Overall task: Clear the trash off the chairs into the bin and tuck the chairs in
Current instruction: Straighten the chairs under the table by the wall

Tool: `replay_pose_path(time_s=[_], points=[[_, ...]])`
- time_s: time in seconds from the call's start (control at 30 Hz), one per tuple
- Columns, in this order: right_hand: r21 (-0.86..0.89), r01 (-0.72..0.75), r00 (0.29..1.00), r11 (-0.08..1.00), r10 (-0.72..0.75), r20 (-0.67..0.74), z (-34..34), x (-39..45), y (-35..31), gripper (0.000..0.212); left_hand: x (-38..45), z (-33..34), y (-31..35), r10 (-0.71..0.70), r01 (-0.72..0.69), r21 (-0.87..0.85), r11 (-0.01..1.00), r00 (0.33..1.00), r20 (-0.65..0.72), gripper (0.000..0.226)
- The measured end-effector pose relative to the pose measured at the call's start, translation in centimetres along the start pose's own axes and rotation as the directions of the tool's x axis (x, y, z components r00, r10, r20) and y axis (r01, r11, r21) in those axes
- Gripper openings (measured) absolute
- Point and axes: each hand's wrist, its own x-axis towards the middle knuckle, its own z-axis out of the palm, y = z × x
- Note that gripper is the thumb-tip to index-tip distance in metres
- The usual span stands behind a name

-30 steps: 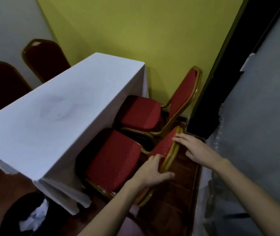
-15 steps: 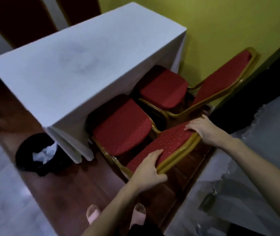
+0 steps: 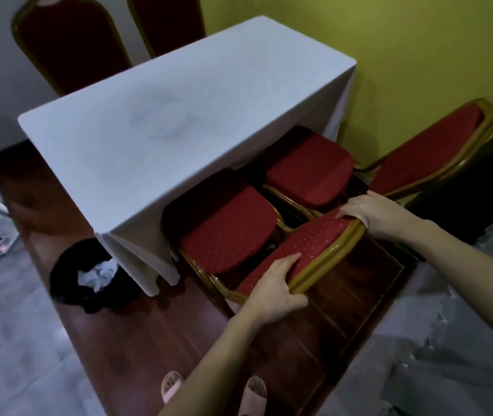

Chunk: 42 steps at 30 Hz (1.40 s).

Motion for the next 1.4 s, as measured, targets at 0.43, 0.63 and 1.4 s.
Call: replay_pose_path(time_s=[0.43,0.63,1.4], points=[[0.077,-0.089,0.987,0.993,0.098,-0.129,-1.8,10.3,0.8,0.019,5.3,-7.2,-1.2,-0.056,0.055,-0.016,0.998,0.992,-0.109,0.083],[0.087,-0.112,0.975,0.99,0.126,-0.183,-2.0,10.5,-0.1,0.027,5.9,-8.3,-1.7,-0.02,0.021,0.006,1.0,0.996,-0.086,0.085],[0.38,-0.607,0.722,0.698,0.684,-0.103,-5.4,-0.7,19.2,0.058,32.1,-8.5,16.7,0.312,-0.368,0.355,0.86,0.928,0.205,0.046]])
